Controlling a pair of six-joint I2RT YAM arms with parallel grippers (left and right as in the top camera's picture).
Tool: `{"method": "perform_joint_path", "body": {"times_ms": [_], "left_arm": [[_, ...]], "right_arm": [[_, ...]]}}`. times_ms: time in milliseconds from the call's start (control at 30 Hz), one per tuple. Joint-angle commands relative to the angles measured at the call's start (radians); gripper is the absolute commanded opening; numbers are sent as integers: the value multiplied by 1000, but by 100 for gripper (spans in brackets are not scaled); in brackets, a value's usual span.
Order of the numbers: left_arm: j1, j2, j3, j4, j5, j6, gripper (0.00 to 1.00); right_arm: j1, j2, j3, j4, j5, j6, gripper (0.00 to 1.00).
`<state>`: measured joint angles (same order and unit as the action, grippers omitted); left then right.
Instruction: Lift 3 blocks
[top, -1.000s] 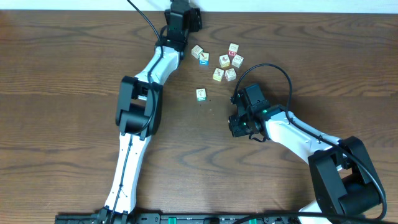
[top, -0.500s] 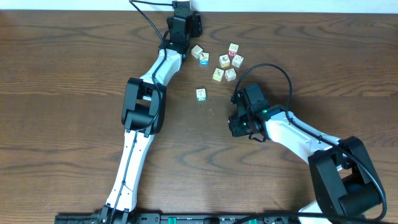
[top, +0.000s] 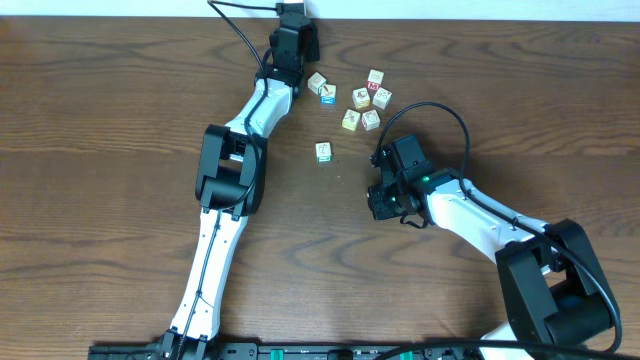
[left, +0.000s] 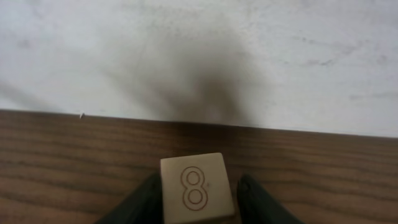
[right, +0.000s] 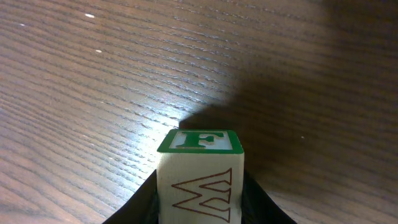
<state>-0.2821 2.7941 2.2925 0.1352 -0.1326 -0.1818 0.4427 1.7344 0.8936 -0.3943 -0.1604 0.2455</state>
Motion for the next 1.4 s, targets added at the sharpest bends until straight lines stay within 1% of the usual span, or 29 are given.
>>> {"method": "perform_joint_path", "body": {"times_ms": [0,100,167,267,300,333,567,833,1167,1300,1367], "left_arm": [[4,-1,37,-3,-14,8,32],[4,-1,37,-3,-15,8,30],[4,-1,37,-4,-14,8,27],[4,-1,37,-7,-14,8,19],[4,-1,37,-7,-14,8,19],[4,-1,37,-7,-14,8,14],[4,-1,37,-17,-14,8,8],[-3,-21,38,-94,-14,11,7],[-5,-148,38,-265,-10,14,7],[-5,-207,38,-337,-11,43,7],[-5,-238,38,-384,-11,56,7]], "right_arm": [[4,35,-22,-2,5,12,19],[4,35,-22,-2,5,12,18],[4,35,-22,-2,5,12,18],[4,35,-22,-2,5,12,18],[4,35,-22,-2,5,12,18],[4,35,-22,-2,5,12,18],[4,35,-22,-2,6,12,18],[4,35,-22,-2,6,12,18],[4,35,-22,-2,5,12,18],[4,35,-22,-2,5,12,18],[4,35,-22,-2,5,12,22]]}}
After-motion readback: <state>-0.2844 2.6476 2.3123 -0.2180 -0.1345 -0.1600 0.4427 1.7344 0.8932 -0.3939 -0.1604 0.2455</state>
